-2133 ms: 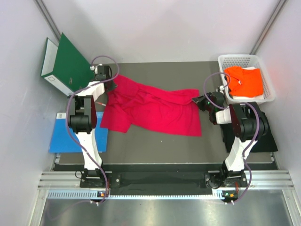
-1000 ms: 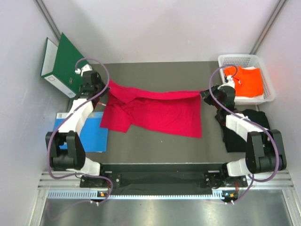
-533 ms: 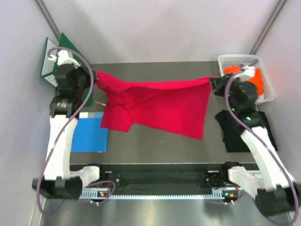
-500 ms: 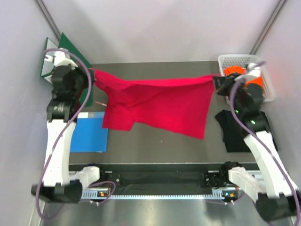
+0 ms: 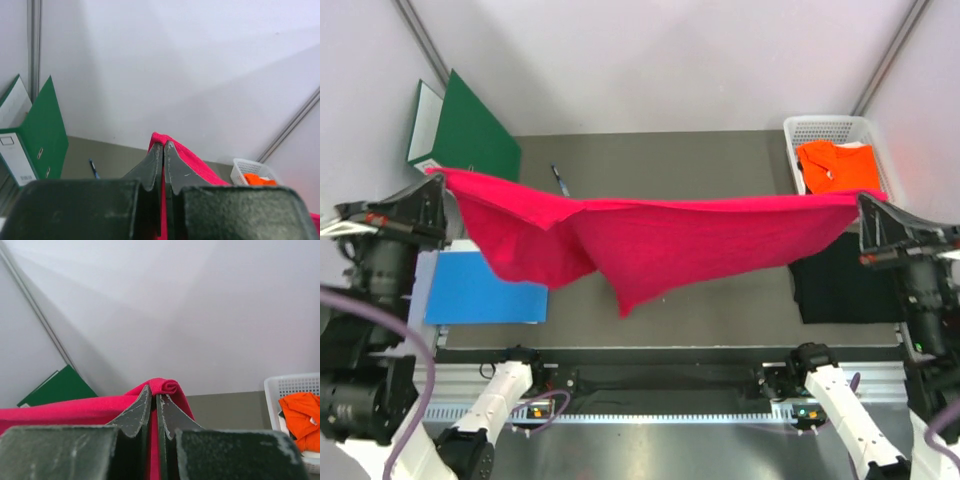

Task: Fold and stack the t-shirts

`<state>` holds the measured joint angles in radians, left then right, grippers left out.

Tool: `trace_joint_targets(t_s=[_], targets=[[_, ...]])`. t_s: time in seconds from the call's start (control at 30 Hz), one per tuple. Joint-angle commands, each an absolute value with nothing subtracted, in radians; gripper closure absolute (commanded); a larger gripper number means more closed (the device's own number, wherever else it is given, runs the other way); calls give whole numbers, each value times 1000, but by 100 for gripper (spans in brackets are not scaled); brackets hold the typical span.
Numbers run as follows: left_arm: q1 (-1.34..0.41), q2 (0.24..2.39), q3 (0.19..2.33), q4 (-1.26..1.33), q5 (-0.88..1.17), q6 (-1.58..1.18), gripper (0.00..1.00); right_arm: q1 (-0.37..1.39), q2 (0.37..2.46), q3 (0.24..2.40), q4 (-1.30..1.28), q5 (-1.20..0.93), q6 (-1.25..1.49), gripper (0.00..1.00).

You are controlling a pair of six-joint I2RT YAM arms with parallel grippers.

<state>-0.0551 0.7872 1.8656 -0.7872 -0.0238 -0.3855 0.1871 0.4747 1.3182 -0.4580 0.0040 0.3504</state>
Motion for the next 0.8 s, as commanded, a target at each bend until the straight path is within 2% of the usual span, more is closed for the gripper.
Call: trace_joint_targets(t_s=[0.0,0.17,0.43,0.63,0.77], targets=[[-60,814,1945,-836,-38,-373,100,176,436,1428,-564,6,316,100],[-60,903,1967,-802,-6,-370,100,164,449,1387,-558,28,314,100],[-60,1170,1835,-670,-5,-331,100,166,589,1065,-316,12,360,100],[-66,1501,1795,-542,81,-333,100,166,840,859,-16,21,373,100],[-107,1777,1909,-548,51,-310,100,164,1165,870,150,26,374,100]])
